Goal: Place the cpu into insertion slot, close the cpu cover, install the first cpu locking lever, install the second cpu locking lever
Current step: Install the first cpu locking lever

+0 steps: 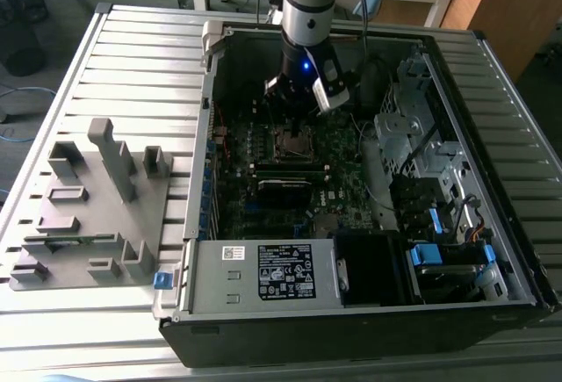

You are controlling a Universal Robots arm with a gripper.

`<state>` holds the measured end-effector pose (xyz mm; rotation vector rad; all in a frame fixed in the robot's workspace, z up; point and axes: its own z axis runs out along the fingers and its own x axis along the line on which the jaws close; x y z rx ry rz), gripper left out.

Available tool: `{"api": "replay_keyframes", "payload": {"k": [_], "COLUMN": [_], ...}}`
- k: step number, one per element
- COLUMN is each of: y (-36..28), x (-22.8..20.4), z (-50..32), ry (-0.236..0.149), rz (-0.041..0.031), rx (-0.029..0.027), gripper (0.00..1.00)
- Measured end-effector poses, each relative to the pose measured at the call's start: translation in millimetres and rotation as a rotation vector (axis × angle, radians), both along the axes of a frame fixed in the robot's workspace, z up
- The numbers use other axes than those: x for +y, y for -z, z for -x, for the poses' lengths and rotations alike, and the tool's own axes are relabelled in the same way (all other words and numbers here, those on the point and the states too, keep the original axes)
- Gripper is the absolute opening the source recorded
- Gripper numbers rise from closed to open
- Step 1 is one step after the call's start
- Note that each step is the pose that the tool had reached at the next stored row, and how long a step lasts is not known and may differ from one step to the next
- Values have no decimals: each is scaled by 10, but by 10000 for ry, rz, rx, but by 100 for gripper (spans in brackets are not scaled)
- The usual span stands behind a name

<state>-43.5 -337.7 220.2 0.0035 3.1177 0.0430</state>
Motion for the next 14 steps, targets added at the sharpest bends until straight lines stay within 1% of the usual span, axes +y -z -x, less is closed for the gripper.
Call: {"api": "replay_keyframes", "payload": {"k": [4, 6, 9, 14], "y": [-7, -41, -46, -78], "x": [1, 0, 0, 0], "z": [0, 0, 0, 0], "ry": [0, 0, 0, 0], "rz": [-4, -2, 4, -1], "rx": [-3, -1, 2, -1], "gripper": [11, 11, 11, 11]}}
